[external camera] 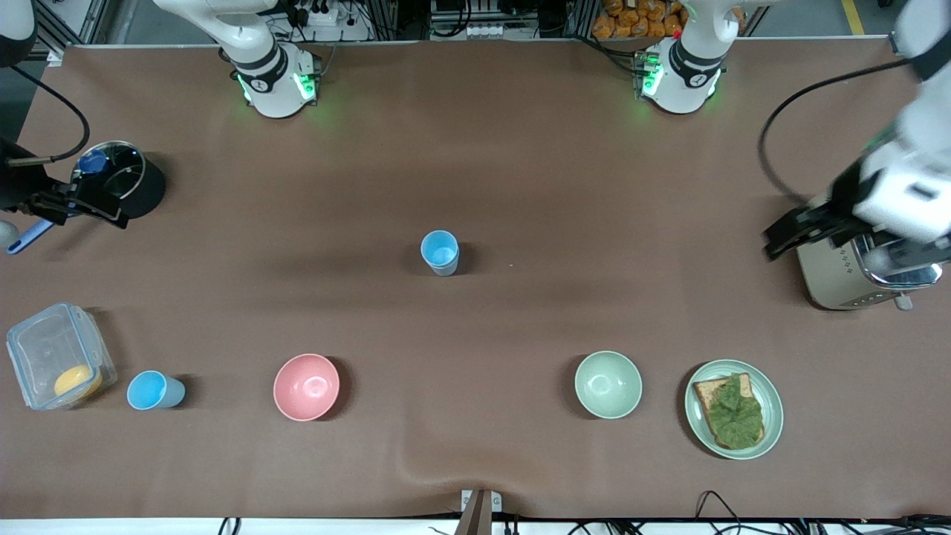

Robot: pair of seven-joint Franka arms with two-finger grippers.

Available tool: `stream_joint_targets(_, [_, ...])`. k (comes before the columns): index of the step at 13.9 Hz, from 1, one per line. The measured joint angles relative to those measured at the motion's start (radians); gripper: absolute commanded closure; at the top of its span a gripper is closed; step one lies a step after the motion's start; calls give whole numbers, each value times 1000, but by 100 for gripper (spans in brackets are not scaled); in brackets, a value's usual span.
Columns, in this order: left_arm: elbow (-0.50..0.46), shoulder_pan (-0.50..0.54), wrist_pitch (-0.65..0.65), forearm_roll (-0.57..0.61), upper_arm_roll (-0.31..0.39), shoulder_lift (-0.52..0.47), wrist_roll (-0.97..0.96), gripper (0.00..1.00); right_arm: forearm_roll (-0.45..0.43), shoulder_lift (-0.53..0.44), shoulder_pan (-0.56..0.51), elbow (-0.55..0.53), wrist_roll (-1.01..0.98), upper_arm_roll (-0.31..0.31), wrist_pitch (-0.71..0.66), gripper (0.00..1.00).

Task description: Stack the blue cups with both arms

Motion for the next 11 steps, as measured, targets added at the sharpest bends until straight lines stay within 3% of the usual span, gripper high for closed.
stream_joint_targets(2, [-49,2,-7,-18,56,-28,89,0,0,0,0,0,0,0,0,0])
stream_joint_targets(11, [-130,-1,-8,-18,81,-109,175,0,0,0,0,0,0,0,0,0])
